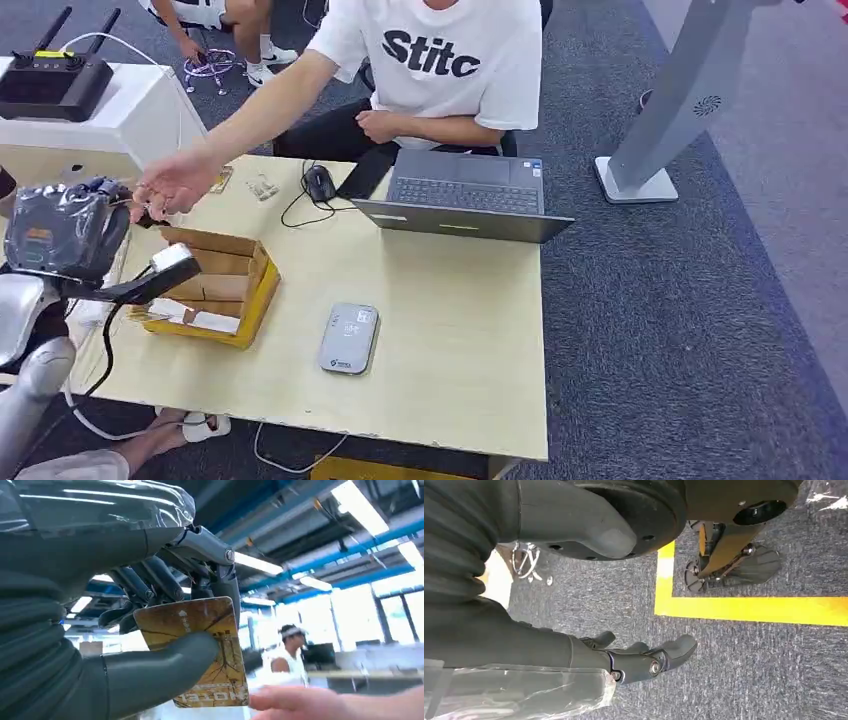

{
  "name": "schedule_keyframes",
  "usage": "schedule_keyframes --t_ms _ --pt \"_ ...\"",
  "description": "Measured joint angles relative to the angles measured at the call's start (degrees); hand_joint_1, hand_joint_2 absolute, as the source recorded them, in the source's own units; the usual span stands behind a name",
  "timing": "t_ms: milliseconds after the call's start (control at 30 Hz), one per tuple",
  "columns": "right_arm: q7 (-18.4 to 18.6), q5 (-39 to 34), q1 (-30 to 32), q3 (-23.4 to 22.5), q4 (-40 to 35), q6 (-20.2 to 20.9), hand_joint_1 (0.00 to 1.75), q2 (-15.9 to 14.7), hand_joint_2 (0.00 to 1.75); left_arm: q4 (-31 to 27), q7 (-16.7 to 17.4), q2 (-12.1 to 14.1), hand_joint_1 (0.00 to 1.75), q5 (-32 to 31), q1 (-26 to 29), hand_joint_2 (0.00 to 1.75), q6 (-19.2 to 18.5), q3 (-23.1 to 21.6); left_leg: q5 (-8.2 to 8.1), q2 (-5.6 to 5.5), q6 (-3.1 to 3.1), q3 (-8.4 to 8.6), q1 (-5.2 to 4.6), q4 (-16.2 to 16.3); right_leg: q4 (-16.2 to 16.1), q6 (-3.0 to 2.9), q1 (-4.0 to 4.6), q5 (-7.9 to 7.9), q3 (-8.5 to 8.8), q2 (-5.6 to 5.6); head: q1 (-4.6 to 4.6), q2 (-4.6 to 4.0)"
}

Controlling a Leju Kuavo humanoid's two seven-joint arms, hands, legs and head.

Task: Pass the card to the sensor for recognition and then transmit it.

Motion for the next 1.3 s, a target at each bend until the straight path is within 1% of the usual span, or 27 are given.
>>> schedule_keyframes --t_ms 67,133,267,333,400,433,500,567,600,733,833,900,933,967,1067,1167,1233,1300 --pt "0.3 0.3 0.0 0.3 0.0 0.0 0.00 0.0 1.75 0.0 0.4 -0.6 1.75 -0.3 -0.2 1.75 1.1 0.6 0.00 0.00 0.00 0.00 0.00 0.0 0.0 0.00 0.00 0.00 0.00 -0.01 0.00 0.00" --pt "0.8 1.1 -0.1 1.1 0.1 -0.4 0.00 0.0 1.75 0.4 0.8 -1.4 1.75 -1.1 -0.6 1.75 3.0 1.0 0.00 0.00 0.00 0.00 0.00 0.0 0.0 0.00 0.00 0.00 -0.01 -0.01 0.00 0.00" --pt "1.3 1.9 -0.3 2.6 0.1 -0.9 0.00 -0.2 1.75 3.3 1.7 -3.7 1.75 -3.0 -2.5 1.75 6.7 1.7 0.03 -0.01 -0.02 0.00 0.00 0.0 0.0 0.01 0.00 0.02 0.01 -0.01 0.00 0.00" --pt "1.3 2.1 -0.3 3.0 0.1 -1.0 0.00 -0.2 1.75 4.6 1.8 -4.8 1.75 -3.7 -3.3 1.75 7.9 1.8 0.03 -0.02 -0.02 0.00 0.00 0.0 0.0 0.00 0.00 0.02 0.01 -0.01 -0.02 0.00" --pt "1.3 2.1 -0.3 3.5 0.1 -1.0 0.00 -0.4 1.75 6.4 1.8 -6.5 1.75 -4.3 -4.3 1.75 9.1 1.8 0.04 -0.05 -0.02 0.00 0.00 0.0 0.0 0.01 -0.01 0.02 0.02 -0.08 0.00 0.00" --pt "1.3 2.1 -0.4 3.9 0.1 -1.0 0.00 -0.4 1.75 7.1 1.9 -7.5 0.00 -4.3 -4.6 1.75 9.6 1.8 0.04 -0.06 -0.02 0.00 0.00 0.0 0.0 0.01 -0.01 0.02 0.03 -0.08 0.02 0.00" --pt "1.4 2.0 -0.5 4.2 0.1 -1.0 0.00 -0.5 1.75 8.4 2.3 -9.0 0.00 -4.8 -5.3 1.75 10.4 1.8 0.04 -0.05 -0.02 0.00 -0.01 0.0 0.0 0.01 -0.01 0.03 0.03 -0.08 0.02 0.00" --pt "1.4 1.9 -0.5 4.4 0.1 -1.0 0.00 -0.5 1.75 9.2 2.8 -10.4 0.00 -5.2 -5.6 1.75 12.1 1.8 0.03 -0.04 -0.02 0.00 -0.01 0.0 0.0 0.01 -0.01 0.03 0.03 -0.06 0.02 0.00" --pt "1.4 1.8 -0.5 4.6 0.1 -1.0 0.00 -0.5 1.75 9.6 2.9 -11.0 0.00 -5.1 -5.8 0.00 12.6 1.8 0.03 -0.04 -0.02 0.00 -0.02 0.0 0.0 0.02 -0.02 0.03 0.02 -0.06 0.00 0.00" --pt "1.4 1.4 -0.5 5.2 0.1 -1.0 0.00 -0.6 1.75 10.1 2.9 -13.2 0.00 -3.6 -5.8 0.00 12.8 1.8 0.03 -0.04 -0.02 -0.02 -0.02 0.0 0.0 0.02 -0.02 0.03 0.02 -0.05 0.00 0.00" --pt "1.4 0.9 -0.4 5.2 0.1 -1.0 0.00 -0.6 1.75 10.1 2.2 -13.8 0.00 -1.8 -5.6 0.00 12.8 1.9 0.03 -0.05 -0.02 -0.04 -0.02 0.0 0.0 0.01 -0.02 0.03 0.03 -0.06 0.00 0.00" --pt "1.4 0.6 -0.4 5.3 0.1 -1.0 0.00 -0.6 1.75 9.8 1.6 -13.7 0.00 -0.4 -4.5 0.00 12.6 2.3 0.03 -0.02 -0.02 -0.04 -0.01 0.0 0.0 0.01 -0.01 0.03 0.03 -0.02 -0.02 0.00" --pt "1.5 0.2 -0.3 5.3 0.1 -1.0 0.00 -0.6 1.75 9.1 1.6 -13.5 0.00 0.5 -3.8 1.75 12.7 2.9 0.03 -0.01 -0.02 -0.04 0.00 0.0 0.0 0.01 -0.01 0.03 0.02 0.00 0.00 0.00" --pt "1.5 0.0 -0.2 5.3 0.1 -1.0 0.00 -0.6 1.75 8.3 1.5 -13.1 0.00 1.5 -2.9 1.75 12.9 3.6 0.03 0.01 -0.02 -0.05 0.01 0.0 0.0 0.01 0.01 0.02 0.01 0.02 0.02 0.00" --pt "1.4 -0.6 0.2 5.3 0.1 -1.1 0.00 -0.6 1.75 5.6 0.8 -10.8 0.00 4.6 0.1 1.75 13.4 7.3 0.02 0.06 -0.03 -0.06 0.01 0.0 0.0 0.00 0.02 0.01 -0.03 0.06 0.02 0.00" --pt "0.9 -1.7 0.4 5.3 0.2 -1.2 0.00 -0.6 1.75 0.9 -2.3 -8.5 0.00 10.0 5.2 1.75 13.4 12.7 0.00 0.18 -0.05 -0.05 0.01 0.0 0.0 -0.03 0.01 -0.01 -0.11 0.15 -0.02 0.00" --pt "0.6 -2.1 0.6 5.3 0.2 -1.2 0.00 -0.6 1.75 -1.3 -3.8 -8.1 0.00 11.2 7.9 1.75 13.4 16.0 0.00 0.10 -0.05 -0.09 0.01 0.0 0.0 -0.04 0.02 -0.04 -0.12 0.10 0.00 0.00" --pt "0.6 -2.1 0.6 5.3 0.2 -1.4 0.00 -0.6 1.75 -3.0 -4.2 -7.8 0.00 11.5 9.7 1.75 13.4 18.4 0.01 0.00 -0.05 -0.11 0.01 0.0 0.0 -0.03 0.01 -0.05 -0.09 0.01 0.00 0.00"
